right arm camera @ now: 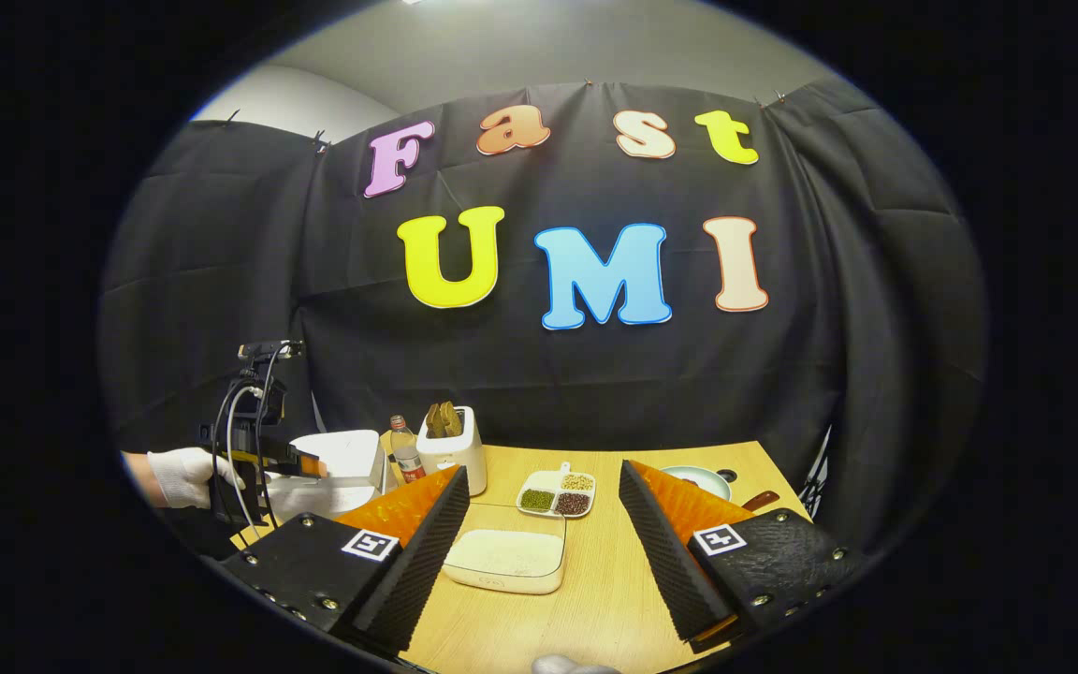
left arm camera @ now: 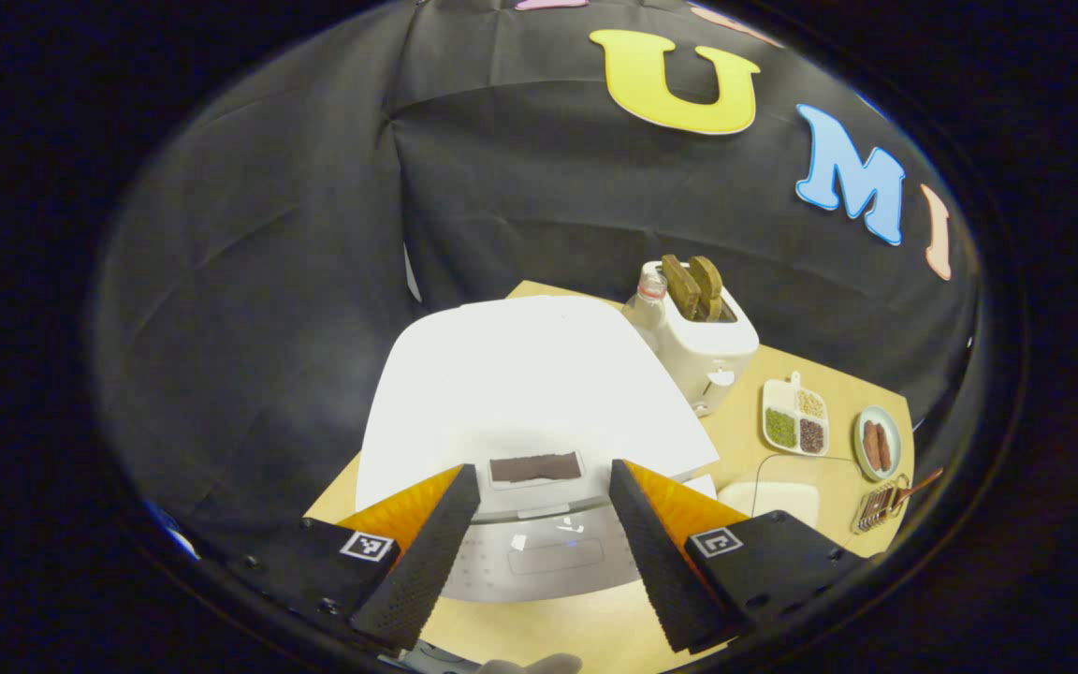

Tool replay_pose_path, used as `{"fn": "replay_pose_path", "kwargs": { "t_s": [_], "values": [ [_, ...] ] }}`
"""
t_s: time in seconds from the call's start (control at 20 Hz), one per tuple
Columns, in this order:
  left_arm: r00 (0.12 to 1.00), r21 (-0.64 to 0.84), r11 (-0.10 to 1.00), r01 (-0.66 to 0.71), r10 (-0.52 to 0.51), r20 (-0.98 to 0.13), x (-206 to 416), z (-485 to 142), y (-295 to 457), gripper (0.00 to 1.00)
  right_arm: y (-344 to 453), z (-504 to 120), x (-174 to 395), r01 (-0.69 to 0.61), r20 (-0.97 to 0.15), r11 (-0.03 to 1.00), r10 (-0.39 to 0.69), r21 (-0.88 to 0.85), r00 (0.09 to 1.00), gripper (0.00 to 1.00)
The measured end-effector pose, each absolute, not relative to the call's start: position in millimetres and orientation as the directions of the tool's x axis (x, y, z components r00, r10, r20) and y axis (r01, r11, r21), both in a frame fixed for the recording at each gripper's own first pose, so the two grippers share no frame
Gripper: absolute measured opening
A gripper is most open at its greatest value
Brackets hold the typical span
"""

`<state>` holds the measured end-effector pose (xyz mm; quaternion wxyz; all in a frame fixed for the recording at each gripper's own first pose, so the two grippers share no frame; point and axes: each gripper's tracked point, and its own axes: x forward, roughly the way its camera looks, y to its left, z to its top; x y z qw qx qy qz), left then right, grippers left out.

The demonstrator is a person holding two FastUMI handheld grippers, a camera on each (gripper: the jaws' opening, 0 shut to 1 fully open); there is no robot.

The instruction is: Close the left gripper, press the button to open the rice cooker; take a wooden spoon from the chopstick holder with the right hand, scoop a spoonful of rice and pour it into the rice cooker, then put the wooden spoon back into the chopstick holder.

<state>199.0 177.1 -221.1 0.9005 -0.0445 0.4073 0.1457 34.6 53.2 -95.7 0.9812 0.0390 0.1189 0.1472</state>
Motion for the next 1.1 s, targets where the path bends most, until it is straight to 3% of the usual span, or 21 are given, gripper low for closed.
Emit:
{"fn": "replay_pose_path", "kwargs": {
  "t_s": [0.65, 0.75, 1.05, 1.1],
  "values": [
    [0.525, 0.04, 0.966, -0.255, 0.173, -0.833, 187.0, -233.4, 171.8, 1.0, 54.9, -105.7, 34.9, -0.282, -0.247, 0.942, 0.321, 0.18, 0.915, 0.99],
    [0.498, 0.03, 0.968, -0.25, 0.156, -0.853, 186.6, -233.7, 170.1, 0.96, 54.9, -106.0, 34.6, -0.281, -0.249, 0.941, 0.322, 0.188, 0.913, 0.99],
    [0.508, 0.03, 0.961, -0.274, 0.171, -0.844, 197.8, -236.5, 171.8, 1.0, 60.2, -99.6, 27.5, -0.305, -0.242, 0.936, 0.342, 0.178, 0.908, 0.99],
    [0.513, 0.026, 0.961, -0.276, 0.17, -0.841, 198.7, -236.4, 172.2, 1.0, 58.9, -100.2, 26.0, -0.305, -0.243, 0.936, 0.341, 0.177, 0.908, 0.94]
  ]
}}
